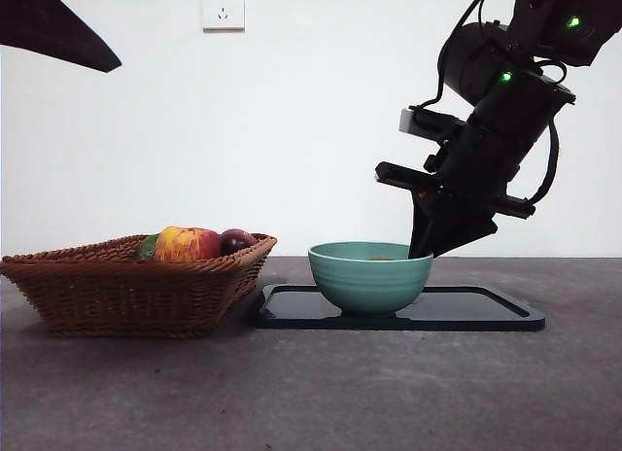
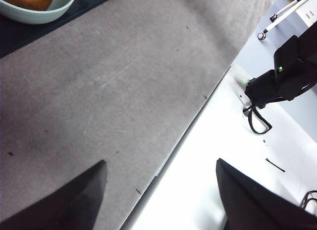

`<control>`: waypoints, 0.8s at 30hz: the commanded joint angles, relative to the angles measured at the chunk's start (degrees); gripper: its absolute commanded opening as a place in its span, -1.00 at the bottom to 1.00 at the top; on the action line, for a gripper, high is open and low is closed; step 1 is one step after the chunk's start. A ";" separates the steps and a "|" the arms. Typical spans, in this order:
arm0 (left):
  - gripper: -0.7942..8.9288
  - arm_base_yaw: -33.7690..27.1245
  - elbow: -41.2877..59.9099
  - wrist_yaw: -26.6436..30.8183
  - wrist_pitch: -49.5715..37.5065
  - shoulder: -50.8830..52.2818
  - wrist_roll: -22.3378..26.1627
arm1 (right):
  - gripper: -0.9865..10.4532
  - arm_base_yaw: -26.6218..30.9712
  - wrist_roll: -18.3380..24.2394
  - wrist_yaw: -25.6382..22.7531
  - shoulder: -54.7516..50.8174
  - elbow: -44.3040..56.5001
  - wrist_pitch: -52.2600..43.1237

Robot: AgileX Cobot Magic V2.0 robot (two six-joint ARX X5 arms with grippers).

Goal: Pick up the wifruite, put it on the bowl, pick up the plate, put it on desk

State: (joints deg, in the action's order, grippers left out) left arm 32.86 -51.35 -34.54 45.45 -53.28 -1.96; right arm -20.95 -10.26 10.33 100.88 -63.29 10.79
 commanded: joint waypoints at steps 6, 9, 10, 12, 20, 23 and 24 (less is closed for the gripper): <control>-0.13 0.42 -0.31 -0.31 0.02 -0.22 1.14 | -0.57 -0.28 0.17 0.04 1.01 -1.33 0.07; -0.13 0.42 -0.31 -0.31 0.04 -0.22 1.14 | -0.56 -0.26 0.11 0.04 0.46 -1.33 0.09; -0.13 0.42 -0.31 -0.31 0.02 -0.22 1.14 | -0.56 -0.24 0.09 -0.04 0.04 -1.33 0.15; -0.13 0.42 -0.31 -0.31 -0.02 -0.22 1.22 | -0.56 -0.22 0.02 -0.44 -1.53 -1.33 0.48; -0.13 0.42 -0.31 -0.31 -0.22 -0.22 1.33 | -0.56 -0.24 0.55 -1.49 -13.25 -1.33 5.70; -0.13 0.42 -0.31 -0.31 -0.31 -0.22 1.33 | -0.56 -0.26 0.68 -1.03 -18.64 -1.33 9.66; -0.13 0.42 -0.31 -0.31 -0.35 -0.22 1.36 | -0.56 -0.31 0.70 -0.68 -20.48 -1.33 11.21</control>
State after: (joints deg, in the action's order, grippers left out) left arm 32.86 -51.35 -34.54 45.63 -53.28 -1.74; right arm -20.95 -10.26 9.34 81.23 -63.42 21.15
